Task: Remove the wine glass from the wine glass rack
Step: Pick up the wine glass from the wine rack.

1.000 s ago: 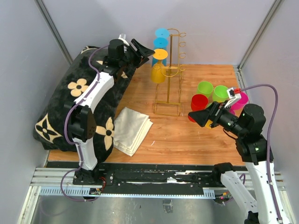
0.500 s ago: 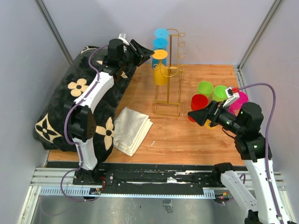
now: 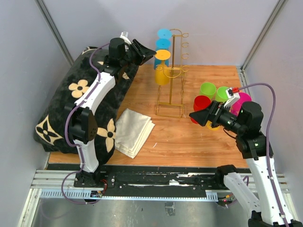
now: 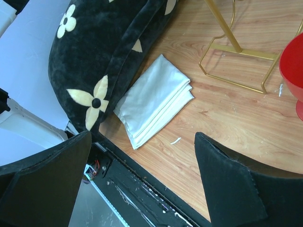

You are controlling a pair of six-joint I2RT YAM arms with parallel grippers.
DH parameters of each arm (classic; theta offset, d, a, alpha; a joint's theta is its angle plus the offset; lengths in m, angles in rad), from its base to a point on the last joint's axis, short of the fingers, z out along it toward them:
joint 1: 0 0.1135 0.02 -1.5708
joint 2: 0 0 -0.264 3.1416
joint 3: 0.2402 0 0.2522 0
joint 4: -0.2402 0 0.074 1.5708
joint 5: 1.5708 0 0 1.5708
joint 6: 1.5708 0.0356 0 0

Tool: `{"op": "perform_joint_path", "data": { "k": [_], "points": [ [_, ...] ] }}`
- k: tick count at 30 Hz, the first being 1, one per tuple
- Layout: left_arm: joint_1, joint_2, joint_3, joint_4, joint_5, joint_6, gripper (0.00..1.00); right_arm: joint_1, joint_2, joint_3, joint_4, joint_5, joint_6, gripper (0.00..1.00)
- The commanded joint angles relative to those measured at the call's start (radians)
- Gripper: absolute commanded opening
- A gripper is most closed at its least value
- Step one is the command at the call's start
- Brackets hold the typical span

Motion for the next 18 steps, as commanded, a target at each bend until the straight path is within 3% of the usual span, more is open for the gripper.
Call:
{"op": "perform_joint_path", "data": {
  "k": [1, 18],
  "points": [
    [-0.010, -0.019, 0.048, 0.009, 0.026, 0.033, 0.41, -0.027, 0.011, -0.002, 0.012, -0.002, 0.019, 0.91],
    [-0.028, -0.017, 0.117, -0.096, -0.022, 0.114, 0.37, -0.027, 0.011, -0.002, 0.008, -0.001, 0.015, 0.91]
  ]
}}
